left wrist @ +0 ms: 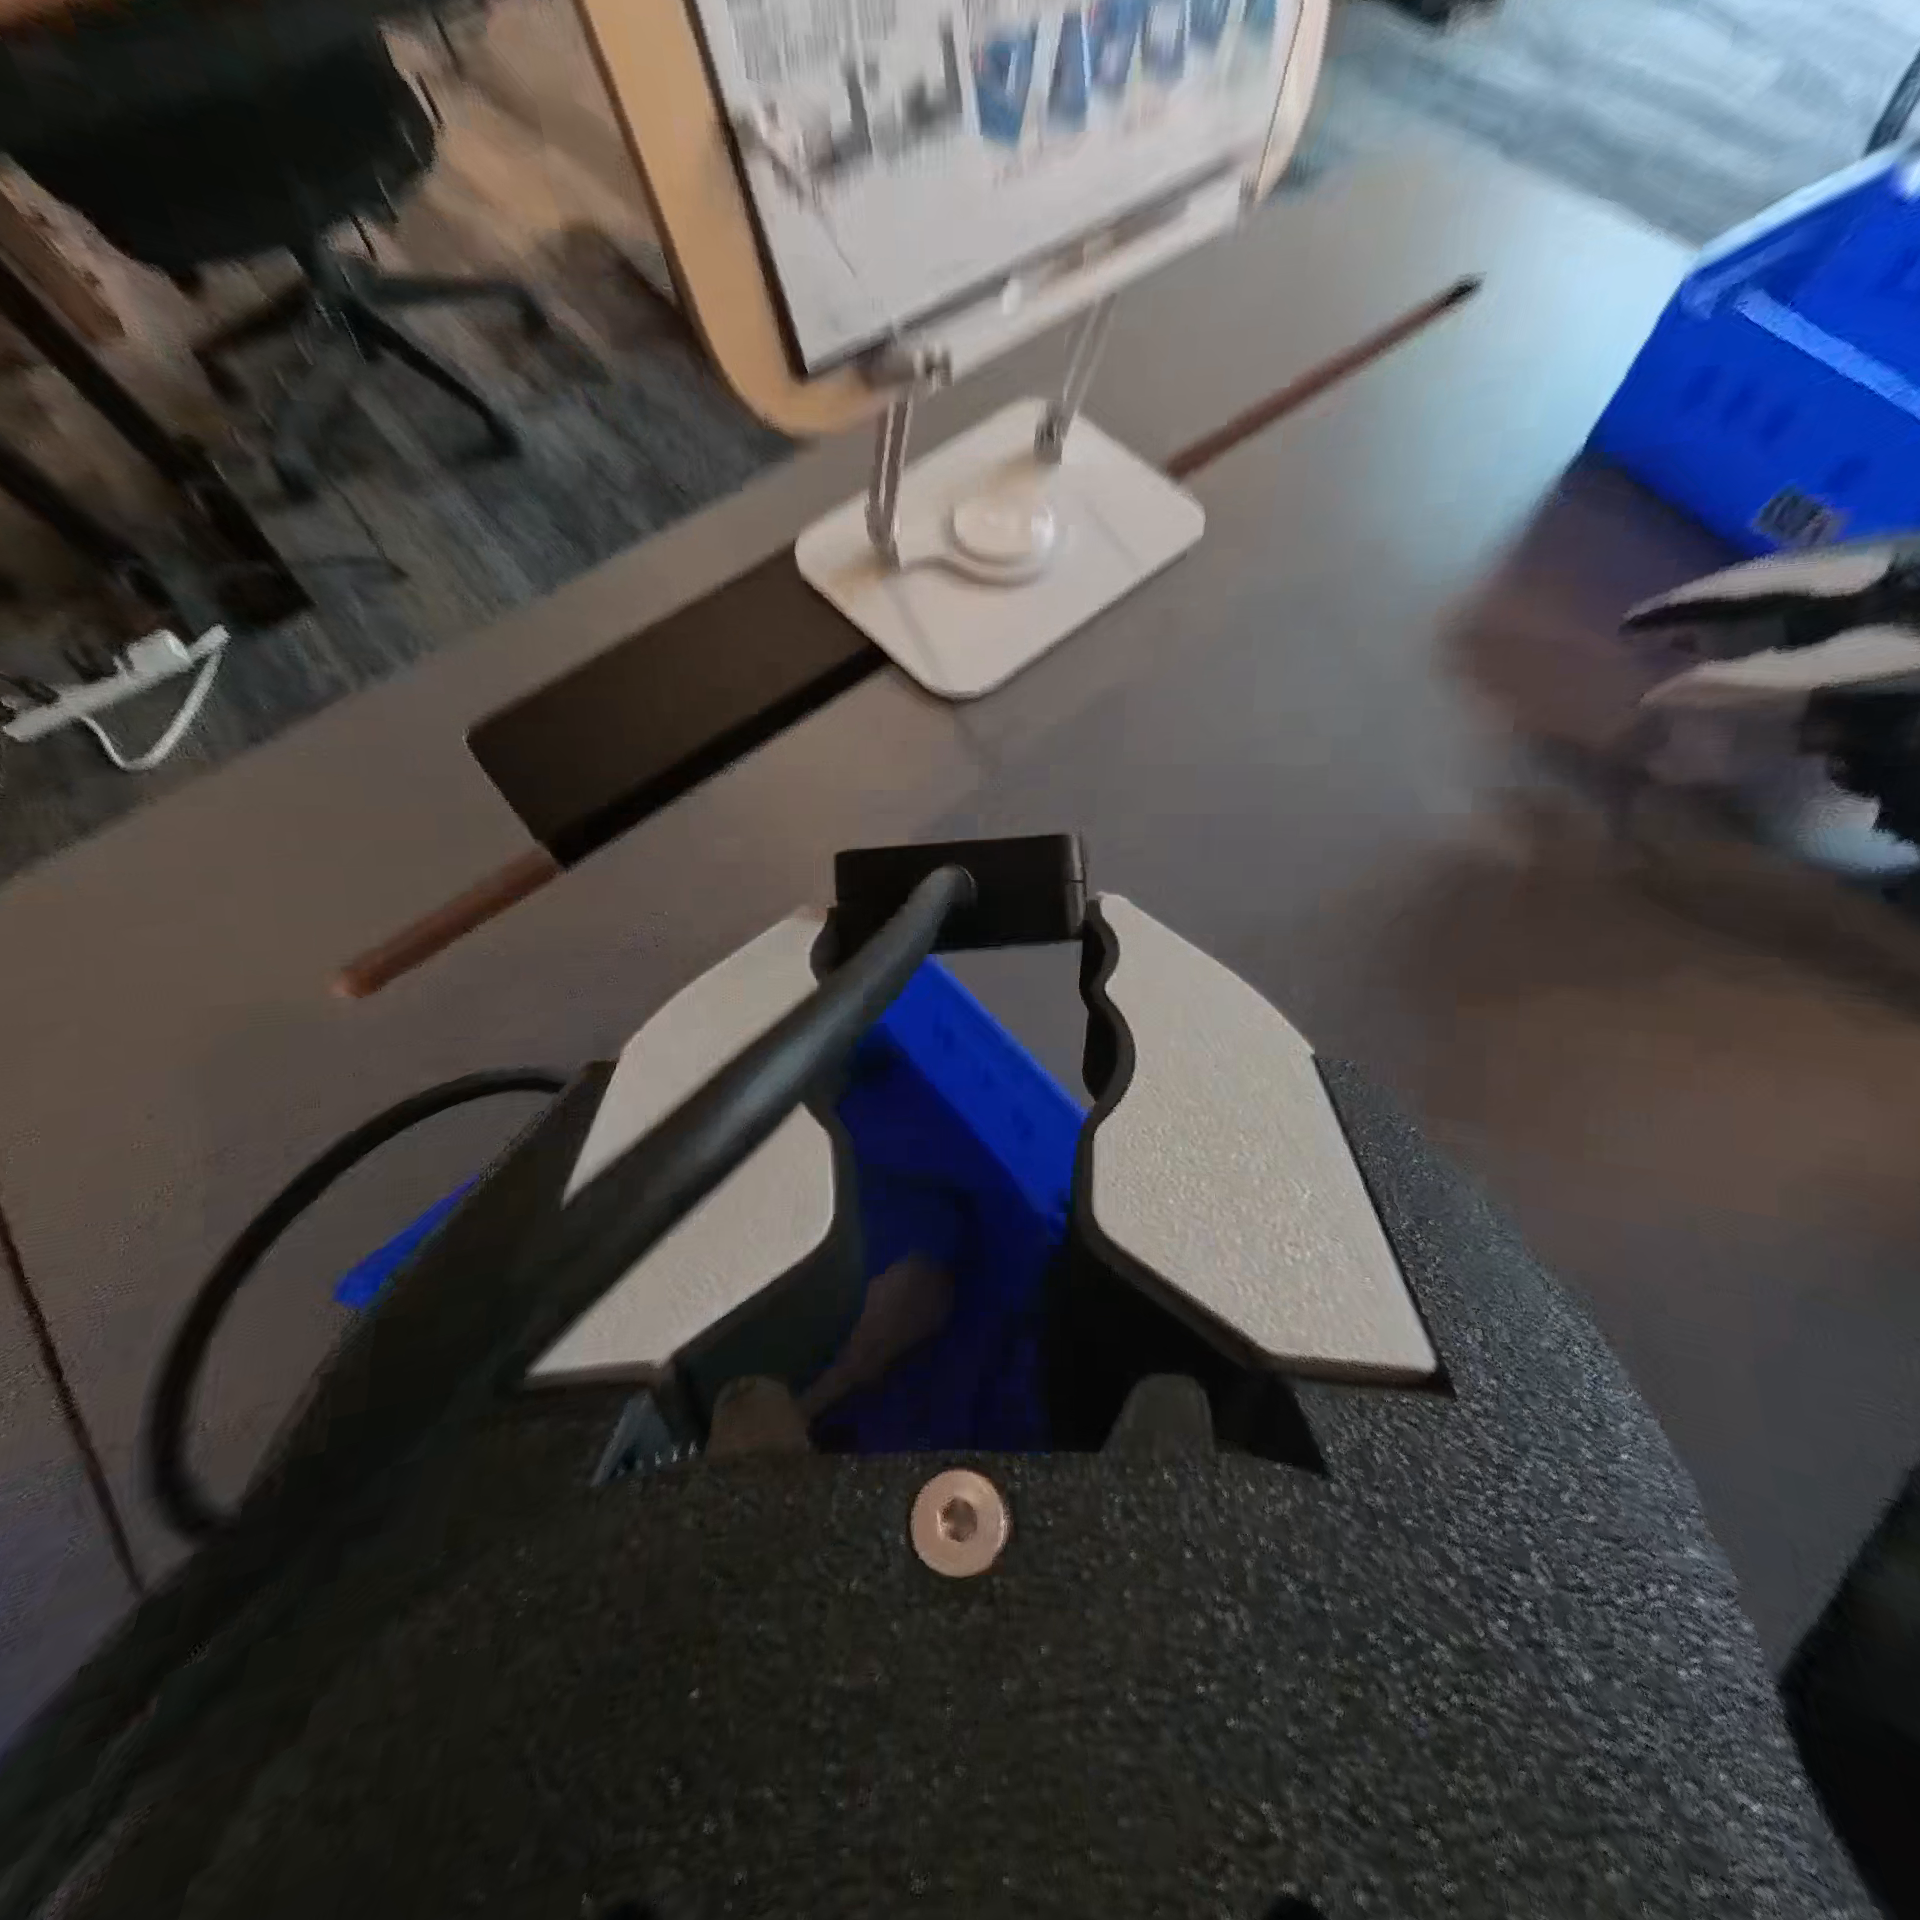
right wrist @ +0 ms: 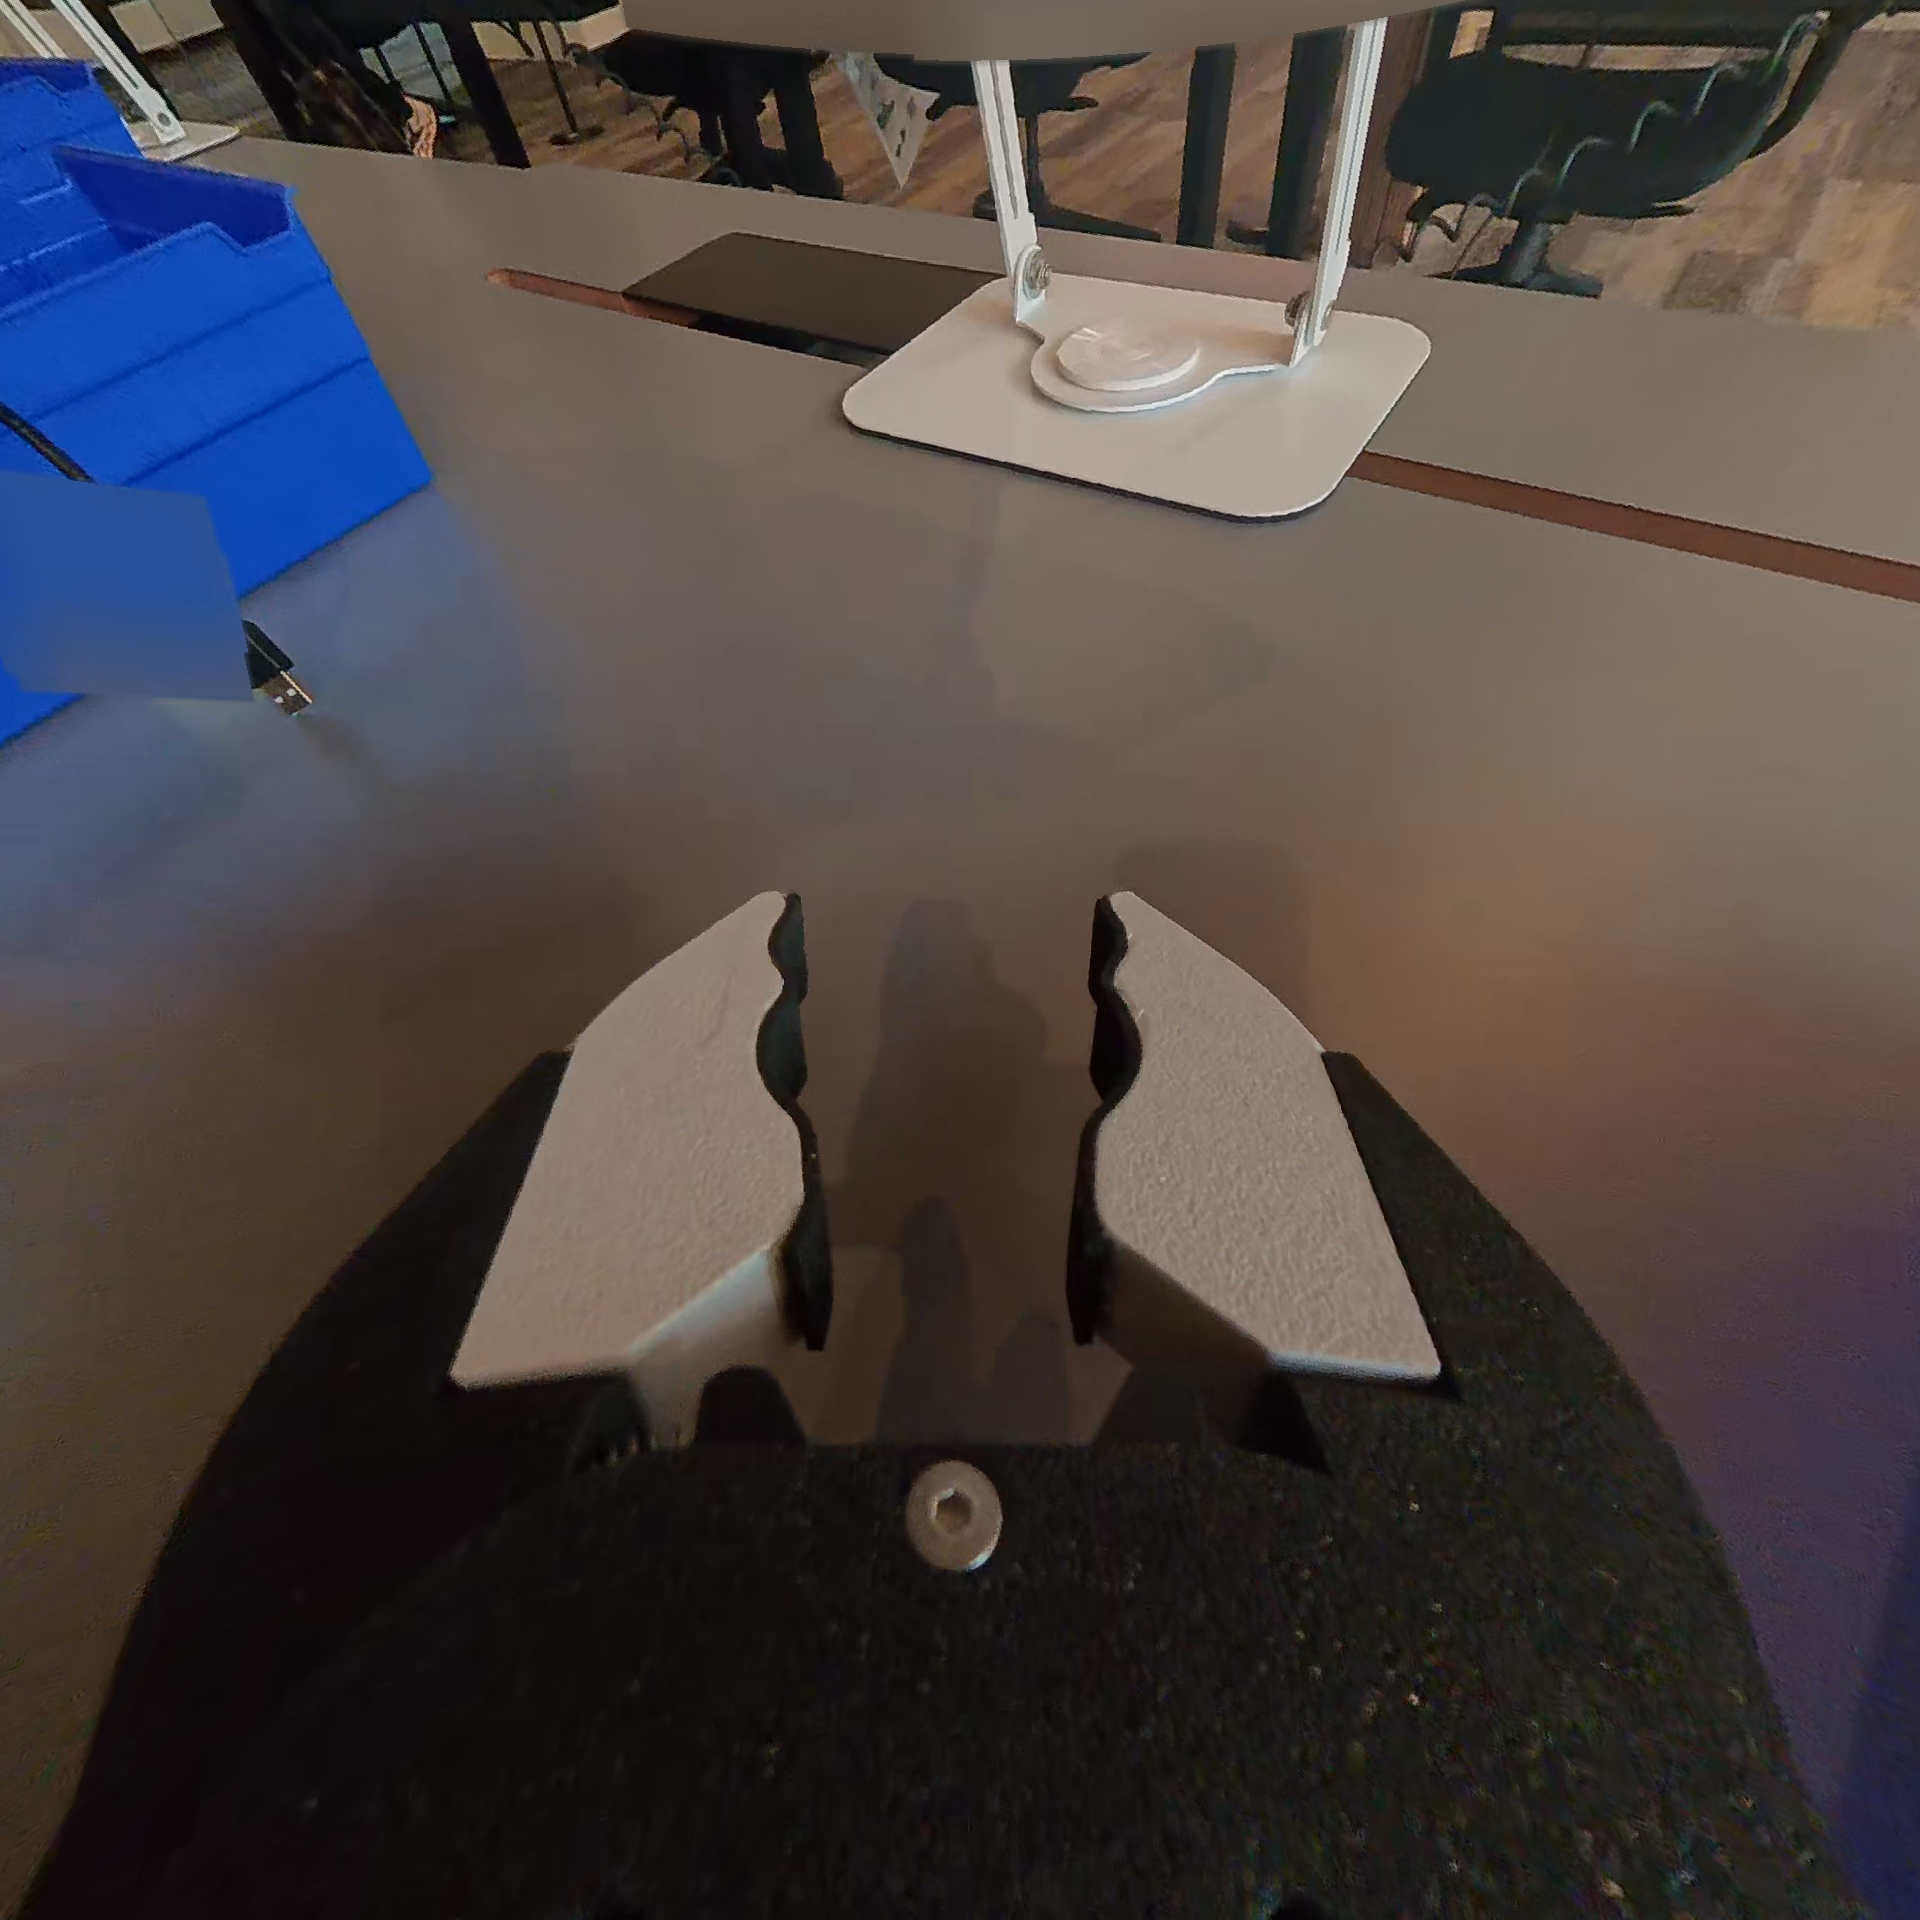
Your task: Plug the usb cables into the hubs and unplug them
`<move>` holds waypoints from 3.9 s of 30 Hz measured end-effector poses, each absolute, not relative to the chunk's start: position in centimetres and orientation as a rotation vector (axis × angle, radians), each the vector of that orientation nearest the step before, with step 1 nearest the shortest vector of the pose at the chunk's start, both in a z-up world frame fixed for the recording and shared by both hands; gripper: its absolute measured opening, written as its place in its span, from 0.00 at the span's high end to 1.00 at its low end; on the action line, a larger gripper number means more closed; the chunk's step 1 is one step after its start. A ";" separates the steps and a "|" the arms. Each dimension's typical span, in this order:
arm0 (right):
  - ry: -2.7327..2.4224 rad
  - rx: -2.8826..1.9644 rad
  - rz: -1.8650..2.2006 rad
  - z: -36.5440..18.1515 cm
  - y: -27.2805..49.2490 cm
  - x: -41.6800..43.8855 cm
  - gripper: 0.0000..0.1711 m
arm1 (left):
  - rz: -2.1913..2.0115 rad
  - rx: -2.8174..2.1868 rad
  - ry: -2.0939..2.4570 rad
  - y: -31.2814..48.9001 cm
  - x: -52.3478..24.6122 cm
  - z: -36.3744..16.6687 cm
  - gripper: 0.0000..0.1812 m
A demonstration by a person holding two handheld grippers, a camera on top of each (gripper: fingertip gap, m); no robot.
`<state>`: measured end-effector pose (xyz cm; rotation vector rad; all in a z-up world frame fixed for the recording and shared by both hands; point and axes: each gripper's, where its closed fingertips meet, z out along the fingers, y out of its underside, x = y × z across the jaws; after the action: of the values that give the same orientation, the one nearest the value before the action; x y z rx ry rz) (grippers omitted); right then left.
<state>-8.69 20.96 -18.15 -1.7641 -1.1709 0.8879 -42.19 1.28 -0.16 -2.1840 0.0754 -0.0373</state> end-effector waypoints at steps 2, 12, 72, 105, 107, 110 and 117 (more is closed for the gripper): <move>-1.170 -1.761 0.880 -18.0 21.0 -8.6 0.69 | -0.073 -2.279 0.061 0.8 -43.0 -2.6 0.76; -1.182 -1.768 0.870 -18.4 21.0 -8.7 0.70 | -0.089 -2.716 -0.086 -2.4 -45.4 -15.1 0.71; -1.219 -1.734 0.911 -17.9 19.9 -8.9 0.73 | 0.522 -2.624 0.270 -13.4 -43.5 -13.0 0.76; -1.290 -1.580 0.938 -16.2 19.1 -8.8 0.73 | 0.184 -1.919 -0.223 -9.6 -40.1 -2.8 0.62; -1.293 -1.581 0.935 -16.2 19.2 -8.7 0.73 | 0.135 -1.997 -0.235 -8.4 -40.4 -4.2 0.64; -1.296 -1.579 0.933 -16.2 19.1 -8.7 0.73 | 0.133 -2.150 -0.307 -7.0 -42.4 -7.0 0.64; -1.275 -1.589 0.926 -16.2 19.4 -8.6 0.74 | 0.067 -2.454 -0.458 -2.9 -46.4 -13.5 0.61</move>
<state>-8.59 19.39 -16.15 -1.5889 -1.2747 0.9264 -46.43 -2.89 -13.51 -2.4536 -0.4583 0.0670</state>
